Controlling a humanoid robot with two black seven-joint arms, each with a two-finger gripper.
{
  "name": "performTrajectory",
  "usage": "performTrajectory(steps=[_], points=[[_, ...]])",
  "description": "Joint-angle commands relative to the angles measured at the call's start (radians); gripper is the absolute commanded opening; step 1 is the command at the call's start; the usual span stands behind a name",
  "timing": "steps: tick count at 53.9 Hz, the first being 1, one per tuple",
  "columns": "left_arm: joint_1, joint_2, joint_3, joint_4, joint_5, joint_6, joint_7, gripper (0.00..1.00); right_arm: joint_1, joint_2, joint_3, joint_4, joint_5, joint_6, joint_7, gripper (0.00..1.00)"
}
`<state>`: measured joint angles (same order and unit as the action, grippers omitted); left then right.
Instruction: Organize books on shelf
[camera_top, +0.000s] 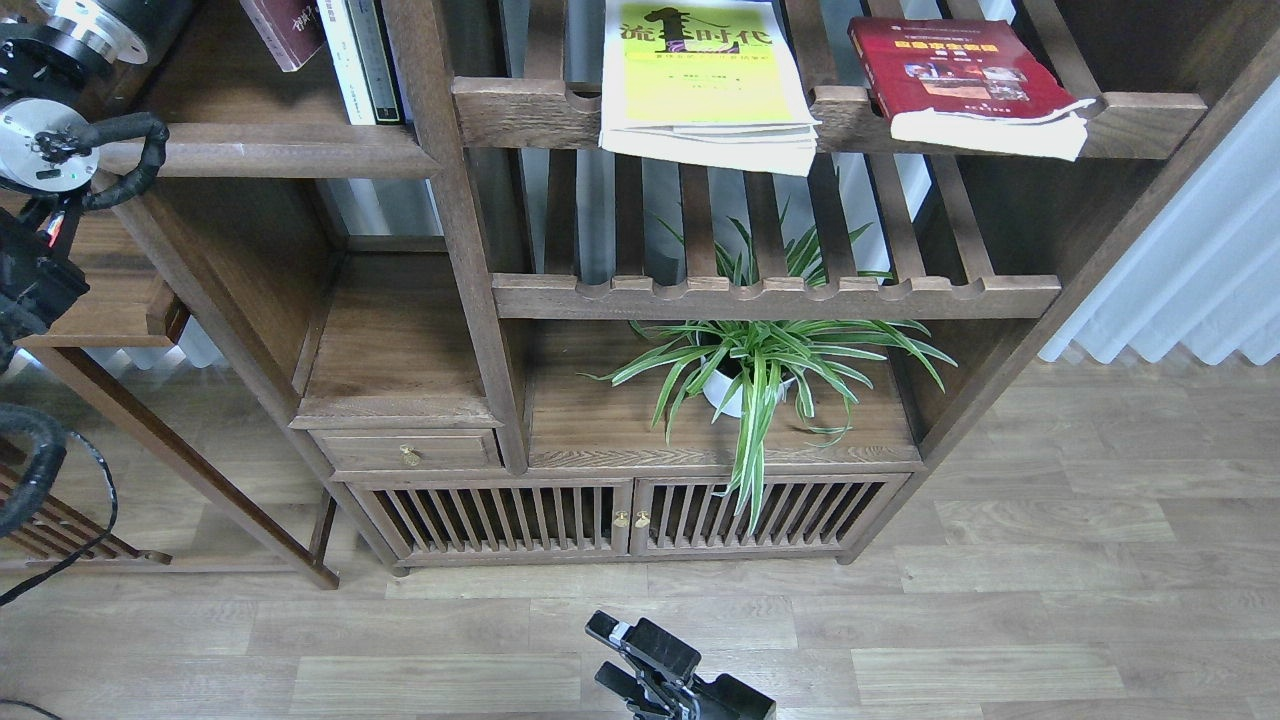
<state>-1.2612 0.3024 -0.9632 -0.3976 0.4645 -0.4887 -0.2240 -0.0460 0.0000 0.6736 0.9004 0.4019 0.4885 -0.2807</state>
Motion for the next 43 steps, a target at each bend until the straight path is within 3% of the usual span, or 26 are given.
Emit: performTrajectory(steps=[1,10,17,26,30,34,43], points=[[-0.003,0.000,0.011,0.000,0.013,0.000,0.000,0.12,-0.002,0.000,0.000,0.006,0.000,0.000,0.000,0.99],[-0.001,0.000,0.014,0.000,0.013,0.000,0.006,0.23,-0.002,0.000,0.001,0.014,0.000,0.000,0.000,0.99],[-0.001,-0.003,0.014,0.000,0.013,0.000,0.029,0.57,-0.002,0.000,0.001,0.014,0.000,0.000,0.000,0.99],[-0.001,-0.009,0.011,0.000,0.013,0.000,0.034,0.62,-0.002,0.000,0.001,0.014,0.000,0.000,0.000,0.99],[-0.003,-0.011,0.011,0.000,0.013,0.000,0.034,0.80,-0.002,0.000,0.001,0.014,0.000,0.000,0.000,0.99],[-0.009,-0.013,0.011,0.000,0.013,0.000,0.034,0.91,-0.002,0.000,0.001,0.014,0.000,0.000,0.000,0.99],[-0.021,-0.011,0.012,-0.001,0.013,0.000,0.032,0.99,-0.002,0.000,0.000,0.014,0.000,0.000,0.000,0.99]])
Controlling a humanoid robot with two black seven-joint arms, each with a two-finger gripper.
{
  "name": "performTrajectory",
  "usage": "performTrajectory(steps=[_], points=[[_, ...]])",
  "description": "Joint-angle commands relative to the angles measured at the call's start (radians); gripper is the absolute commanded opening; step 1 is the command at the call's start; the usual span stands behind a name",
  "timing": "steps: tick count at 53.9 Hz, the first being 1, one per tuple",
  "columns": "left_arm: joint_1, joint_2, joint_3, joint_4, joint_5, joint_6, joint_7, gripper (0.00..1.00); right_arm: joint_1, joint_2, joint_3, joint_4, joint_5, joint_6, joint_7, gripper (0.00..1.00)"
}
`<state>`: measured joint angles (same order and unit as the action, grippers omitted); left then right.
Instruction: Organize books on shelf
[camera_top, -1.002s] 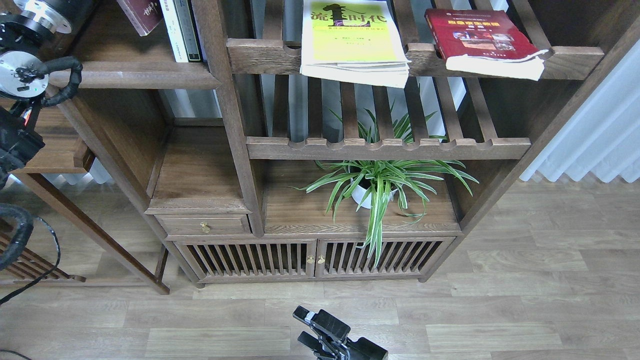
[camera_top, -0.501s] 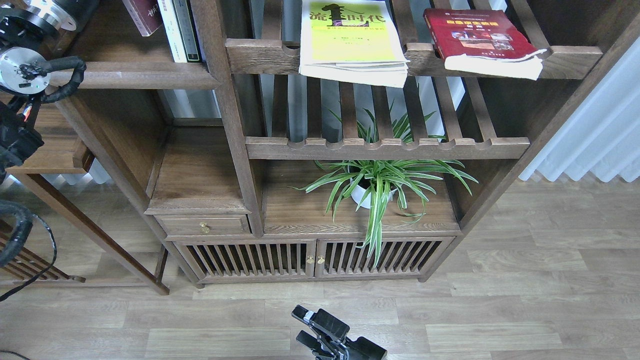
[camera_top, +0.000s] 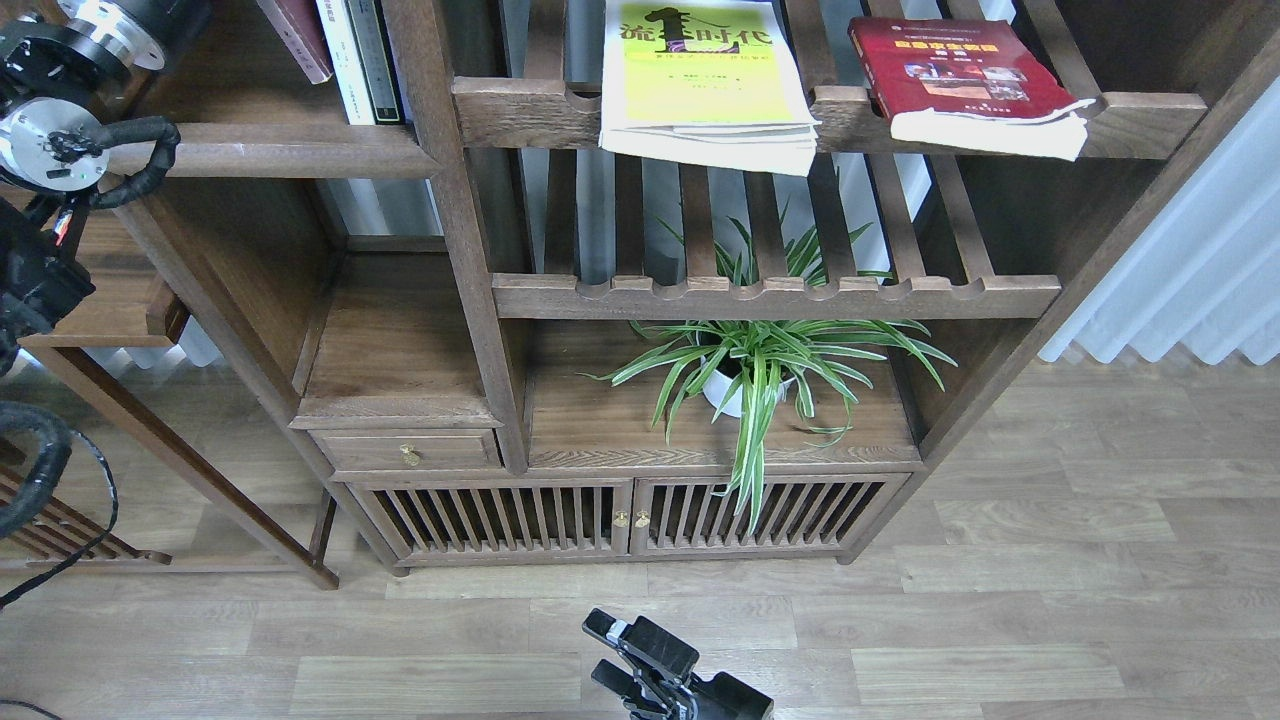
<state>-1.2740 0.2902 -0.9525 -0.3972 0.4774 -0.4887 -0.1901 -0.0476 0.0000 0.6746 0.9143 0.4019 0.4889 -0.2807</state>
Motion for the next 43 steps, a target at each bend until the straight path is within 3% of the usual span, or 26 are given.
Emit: performTrajectory(steps=[1,19,43], points=[[-0.008,0.003,0.001,-0.002,0.000,0.000,-0.002,0.99,0.000,0.000,-0.001,0.000,0.000,0.000,0.000,0.99],[0.007,0.014,-0.006,-0.097,-0.002,0.000,-0.002,1.00,-0.005,0.000,-0.001,0.000,0.000,0.000,0.000,0.99],[0.185,0.112,-0.074,-0.333,-0.011,0.000,-0.009,1.00,-0.006,0.000,0.000,0.000,-0.002,0.000,0.000,0.99]])
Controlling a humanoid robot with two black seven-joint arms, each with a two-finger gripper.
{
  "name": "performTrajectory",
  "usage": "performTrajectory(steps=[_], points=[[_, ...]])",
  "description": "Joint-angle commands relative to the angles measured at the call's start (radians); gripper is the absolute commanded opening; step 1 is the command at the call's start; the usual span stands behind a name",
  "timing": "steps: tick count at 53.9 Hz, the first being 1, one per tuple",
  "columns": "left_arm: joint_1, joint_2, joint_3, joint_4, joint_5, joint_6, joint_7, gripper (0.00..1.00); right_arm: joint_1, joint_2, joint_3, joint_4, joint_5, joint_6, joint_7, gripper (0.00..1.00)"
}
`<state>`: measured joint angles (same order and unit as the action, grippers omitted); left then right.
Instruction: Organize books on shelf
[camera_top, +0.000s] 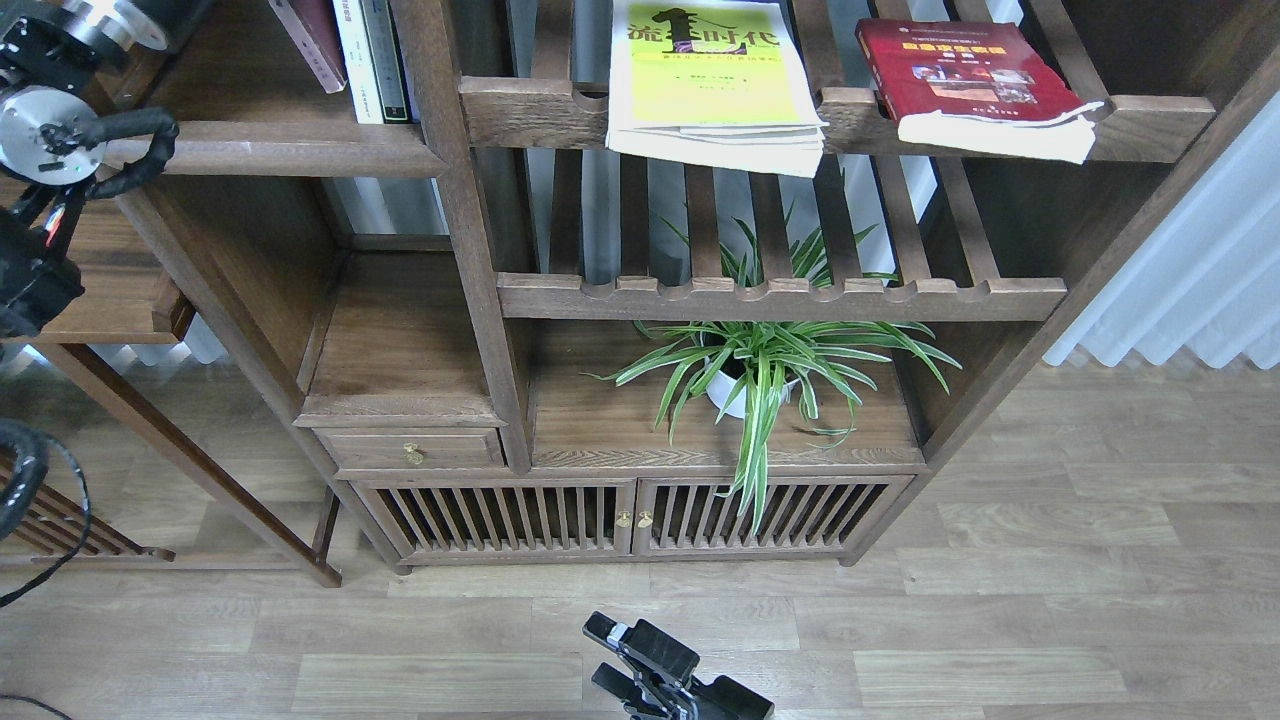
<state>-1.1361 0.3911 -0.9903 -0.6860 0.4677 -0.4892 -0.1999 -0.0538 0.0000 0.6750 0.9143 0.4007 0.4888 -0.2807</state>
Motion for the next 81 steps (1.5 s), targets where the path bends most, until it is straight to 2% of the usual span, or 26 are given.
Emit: performTrajectory(steps=[1,14,24,31,58,59,63,69,81], points=[[0.051,0.012,-0.039,-0.047,-0.001,0.000,0.000,1.00,0.000,0.000,0.000,0.000,0.000,0.000,0.000,0.99],[0.079,0.012,-0.099,-0.089,-0.004,0.000,-0.013,1.00,-0.001,0.000,-0.002,0.000,0.000,0.000,0.000,0.99],[0.087,-0.024,-0.137,-0.127,-0.038,0.000,-0.065,1.00,-0.003,0.000,-0.002,0.000,0.000,0.000,0.000,0.99],[0.128,-0.037,-0.176,-0.164,-0.060,0.000,-0.070,1.00,-0.003,0.000,-0.002,0.000,0.000,0.000,0.000,0.99],[0.504,-0.037,-0.380,-0.437,-0.063,0.000,-0.049,0.99,-0.006,0.000,0.012,0.000,0.007,0.000,0.000,0.98],[0.566,-0.034,-0.402,-0.501,-0.063,0.000,-0.049,1.00,-0.003,0.000,0.015,-0.002,0.007,0.000,0.002,0.98],[0.616,-0.034,-0.413,-0.552,-0.063,0.000,-0.049,1.00,0.005,0.000,0.021,-0.002,0.007,0.000,0.011,0.97],[0.654,-0.035,-0.416,-0.592,-0.063,0.000,-0.049,1.00,0.015,0.000,0.049,0.003,0.007,0.000,0.023,0.97],[0.742,-0.035,-0.412,-0.595,-0.064,0.000,-0.047,1.00,0.017,0.000,0.109,0.067,0.007,0.000,0.025,0.96]])
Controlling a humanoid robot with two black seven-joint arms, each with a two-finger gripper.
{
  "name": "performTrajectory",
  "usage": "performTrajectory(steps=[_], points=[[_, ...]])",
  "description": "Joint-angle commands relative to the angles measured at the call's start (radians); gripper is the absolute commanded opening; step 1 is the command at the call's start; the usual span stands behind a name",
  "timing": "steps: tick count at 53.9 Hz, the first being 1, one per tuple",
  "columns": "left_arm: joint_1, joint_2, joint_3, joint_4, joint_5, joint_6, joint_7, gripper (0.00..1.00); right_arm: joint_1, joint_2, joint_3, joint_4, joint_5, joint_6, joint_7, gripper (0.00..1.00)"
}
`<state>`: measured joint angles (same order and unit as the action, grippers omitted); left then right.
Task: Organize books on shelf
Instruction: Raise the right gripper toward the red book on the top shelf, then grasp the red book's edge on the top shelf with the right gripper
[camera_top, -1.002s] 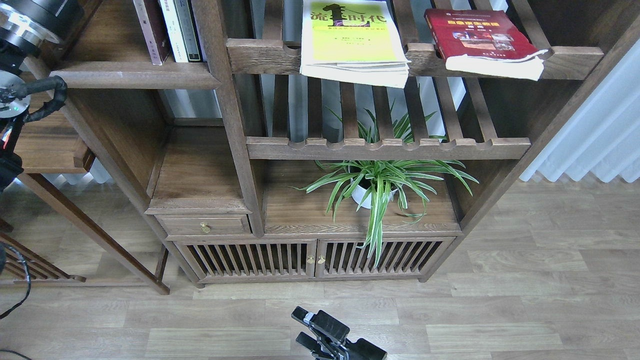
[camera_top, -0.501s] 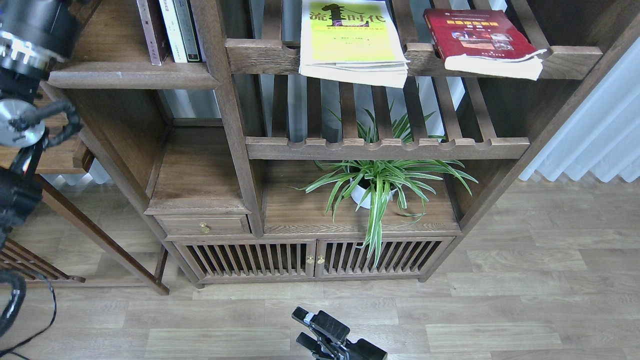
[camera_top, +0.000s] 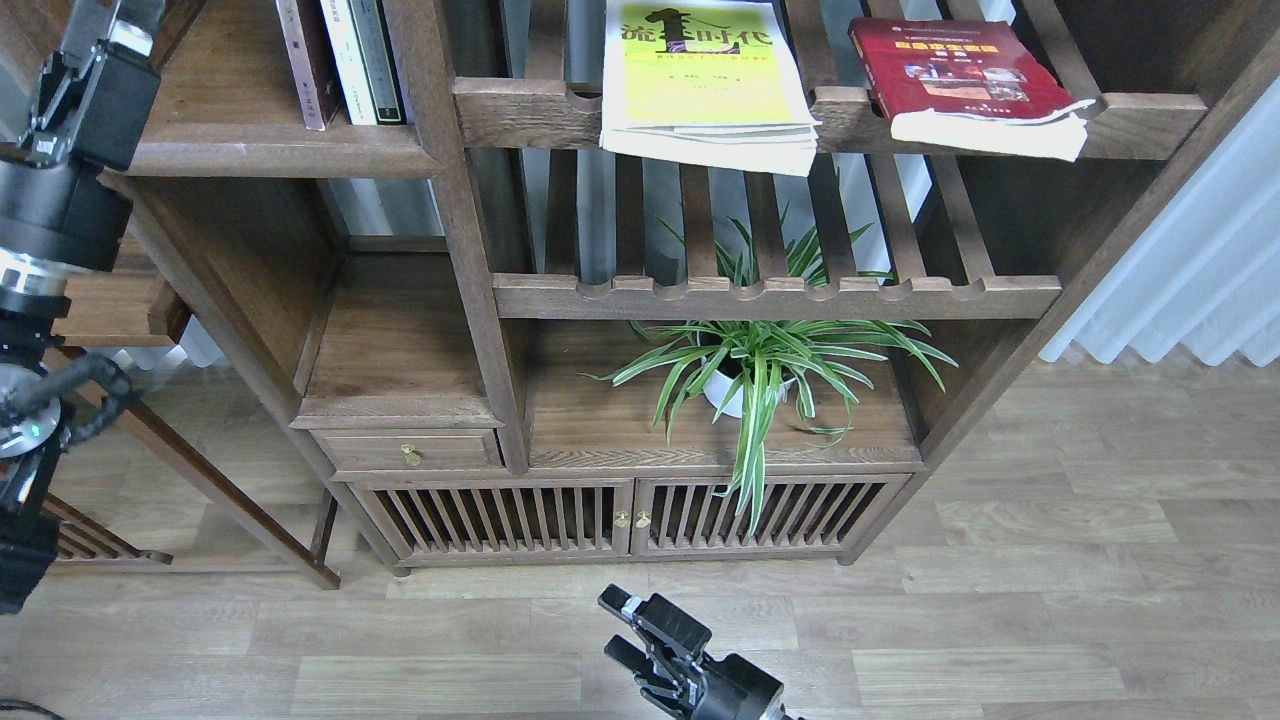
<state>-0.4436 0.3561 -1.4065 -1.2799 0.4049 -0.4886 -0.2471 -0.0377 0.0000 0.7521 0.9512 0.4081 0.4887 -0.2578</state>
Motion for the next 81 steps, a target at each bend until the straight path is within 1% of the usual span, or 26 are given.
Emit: performTrajectory(steps=[1,10,13,19,21,24,29,30,31,46,54,64,81], points=[[0.058,0.000,0.007,-0.001,-0.001,0.000,0.000,1.00,0.001,0.000,0.041,0.037,0.000,0.000,0.000,0.96],[0.150,-0.003,0.020,0.001,0.000,0.000,0.000,1.00,0.001,0.000,0.136,0.112,0.000,0.000,0.000,0.96],[0.163,-0.005,0.021,0.002,0.000,0.000,0.000,1.00,0.001,0.000,0.159,0.126,0.000,0.000,0.000,0.96],[0.184,-0.005,0.024,0.008,0.000,0.000,-0.001,1.00,0.002,-0.087,0.184,0.176,0.006,0.000,0.000,0.96],[0.193,-0.005,0.026,0.011,0.000,0.000,-0.001,1.00,0.004,-0.129,0.194,0.236,0.015,0.000,0.000,0.95],[0.204,-0.005,0.027,0.011,0.000,0.000,-0.001,1.00,0.004,-0.155,0.223,0.305,0.034,0.000,0.000,0.95],[0.206,-0.006,0.027,0.011,0.000,0.000,-0.001,1.00,0.004,-0.175,0.295,0.362,0.063,0.000,0.000,0.95],[0.206,-0.006,0.027,0.011,0.000,0.000,-0.001,1.00,0.004,-0.176,0.317,0.366,0.067,0.000,0.000,0.95],[0.206,-0.006,0.026,0.011,0.000,0.000,-0.001,1.00,0.004,-0.179,0.378,0.374,0.080,0.000,0.000,0.93],[0.200,-0.006,0.024,0.033,0.003,0.000,0.002,1.00,0.033,-0.183,0.463,0.400,0.081,0.000,0.000,0.92],[0.200,-0.006,0.024,0.034,0.003,0.000,0.000,1.00,0.088,-0.183,0.555,0.403,0.084,0.000,0.000,0.93],[0.201,-0.006,0.024,0.037,0.003,0.000,0.000,1.00,0.170,-0.184,0.622,0.417,0.084,0.000,0.000,0.93],[0.204,-0.008,0.024,0.037,0.003,0.000,0.000,1.00,0.236,-0.209,0.650,0.417,0.084,0.000,0.000,0.93]])
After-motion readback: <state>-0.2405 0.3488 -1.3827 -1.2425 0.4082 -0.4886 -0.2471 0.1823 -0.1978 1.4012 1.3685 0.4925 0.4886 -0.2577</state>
